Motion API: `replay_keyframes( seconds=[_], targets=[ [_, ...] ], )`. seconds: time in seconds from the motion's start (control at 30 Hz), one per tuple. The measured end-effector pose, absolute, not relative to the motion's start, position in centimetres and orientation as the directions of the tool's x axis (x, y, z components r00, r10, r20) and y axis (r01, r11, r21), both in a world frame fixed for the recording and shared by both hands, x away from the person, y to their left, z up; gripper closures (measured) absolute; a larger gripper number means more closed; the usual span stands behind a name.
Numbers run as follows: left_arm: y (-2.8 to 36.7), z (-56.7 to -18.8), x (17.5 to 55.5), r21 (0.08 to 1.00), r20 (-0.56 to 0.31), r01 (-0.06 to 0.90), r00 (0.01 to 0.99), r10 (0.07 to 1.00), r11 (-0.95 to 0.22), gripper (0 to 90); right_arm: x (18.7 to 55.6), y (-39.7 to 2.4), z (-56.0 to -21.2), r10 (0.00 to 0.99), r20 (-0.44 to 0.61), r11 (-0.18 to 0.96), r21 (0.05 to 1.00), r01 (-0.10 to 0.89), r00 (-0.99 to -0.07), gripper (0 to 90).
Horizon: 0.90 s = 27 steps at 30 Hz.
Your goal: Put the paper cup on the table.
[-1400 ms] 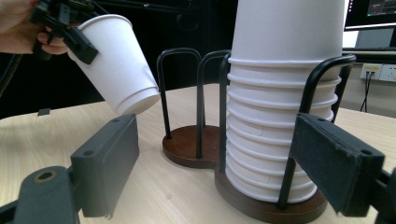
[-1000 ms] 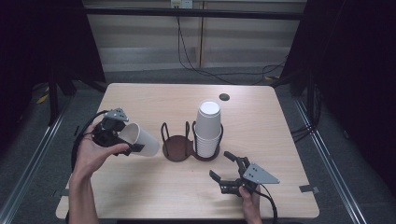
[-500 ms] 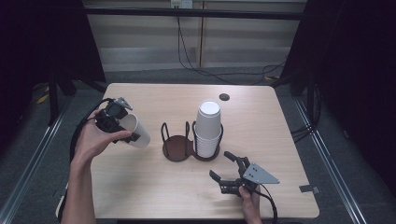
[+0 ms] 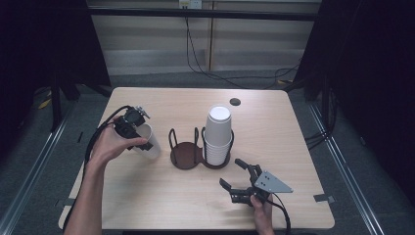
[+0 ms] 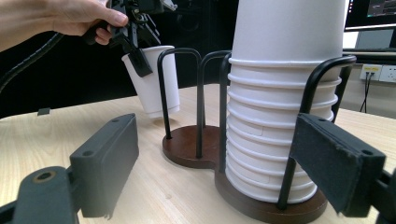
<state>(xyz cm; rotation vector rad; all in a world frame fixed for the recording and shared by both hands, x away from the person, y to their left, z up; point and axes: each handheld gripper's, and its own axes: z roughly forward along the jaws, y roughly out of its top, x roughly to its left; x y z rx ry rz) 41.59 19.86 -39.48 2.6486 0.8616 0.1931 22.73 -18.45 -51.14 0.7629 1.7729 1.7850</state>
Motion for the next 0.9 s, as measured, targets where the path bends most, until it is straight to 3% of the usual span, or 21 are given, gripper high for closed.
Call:
replay_keyframes(
  seconds=[0.37,0.9],
  targets=[
    [18.4,-40.7,42.4,0.348,0.041,0.539,0.808,0.588,-0.767,7.7,22.8,-18.4,-51.1,0.709,0.039,-0.019,0.999,0.036,-0.704,15.1],
    [17.1,-41.9,42.6,0.398,0.043,0.549,0.789,0.613,-0.734,5.8,22.7,-18.4,-51.2,0.71,0.037,-0.021,0.999,0.031,-0.703,15.1]
  ],
)
